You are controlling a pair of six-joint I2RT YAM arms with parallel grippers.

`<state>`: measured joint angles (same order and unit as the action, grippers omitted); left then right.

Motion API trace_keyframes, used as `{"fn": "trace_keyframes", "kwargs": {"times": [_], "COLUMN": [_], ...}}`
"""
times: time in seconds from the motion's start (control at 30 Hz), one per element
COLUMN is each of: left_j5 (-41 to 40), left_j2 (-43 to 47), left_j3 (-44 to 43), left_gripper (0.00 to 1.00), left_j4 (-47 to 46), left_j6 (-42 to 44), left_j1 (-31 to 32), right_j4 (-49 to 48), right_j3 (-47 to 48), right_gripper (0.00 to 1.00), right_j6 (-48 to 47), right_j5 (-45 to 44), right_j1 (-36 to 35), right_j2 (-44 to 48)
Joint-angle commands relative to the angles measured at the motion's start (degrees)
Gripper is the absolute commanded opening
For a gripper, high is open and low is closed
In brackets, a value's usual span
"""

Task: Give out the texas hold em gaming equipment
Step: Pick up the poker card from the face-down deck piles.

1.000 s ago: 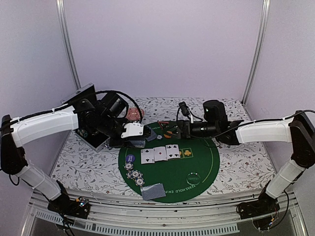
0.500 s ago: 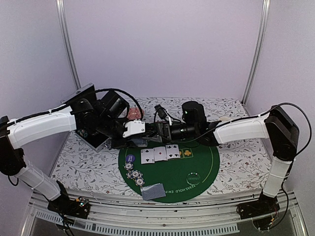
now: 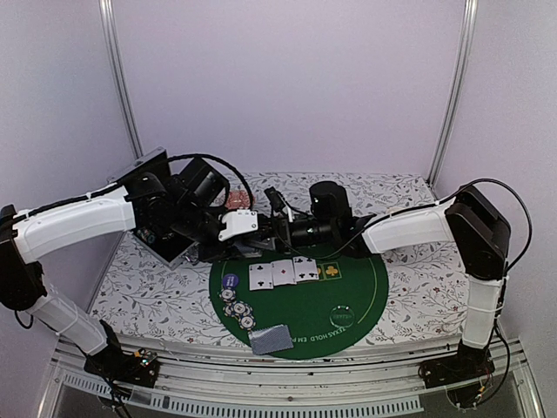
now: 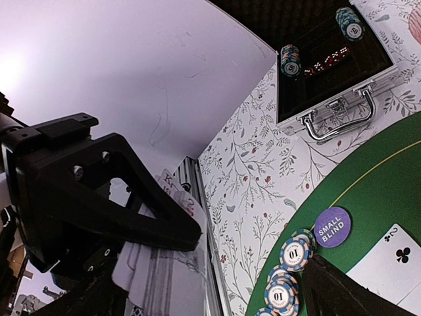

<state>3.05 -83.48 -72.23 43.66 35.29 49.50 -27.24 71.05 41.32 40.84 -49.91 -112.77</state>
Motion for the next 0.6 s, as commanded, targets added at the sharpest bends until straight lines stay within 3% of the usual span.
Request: {"fn": "trace_keyframes", "kwargs": {"times": [0.0,0.57], "left_j5": [0.4,-0.4], "left_j2": [0.4,0.3], "left_j3": [-1.6,-0.7], "left_gripper": [0.46,0.46], "left_j4": [-0.8,-0.7], "left_j6": [-0.2,0.2], "left_j1": [1.2,1.2], "right_j4": [-0.2,8.1], "right_j3": [-0.1,-3.9], "right_gripper": [0.92,0.77], "right_j6": [0.6,-5.2], "right_j5": [-2.6,-7.7], "right_j1": [-0.4,1.5], "right_j2": [-1.8,5.2]}}
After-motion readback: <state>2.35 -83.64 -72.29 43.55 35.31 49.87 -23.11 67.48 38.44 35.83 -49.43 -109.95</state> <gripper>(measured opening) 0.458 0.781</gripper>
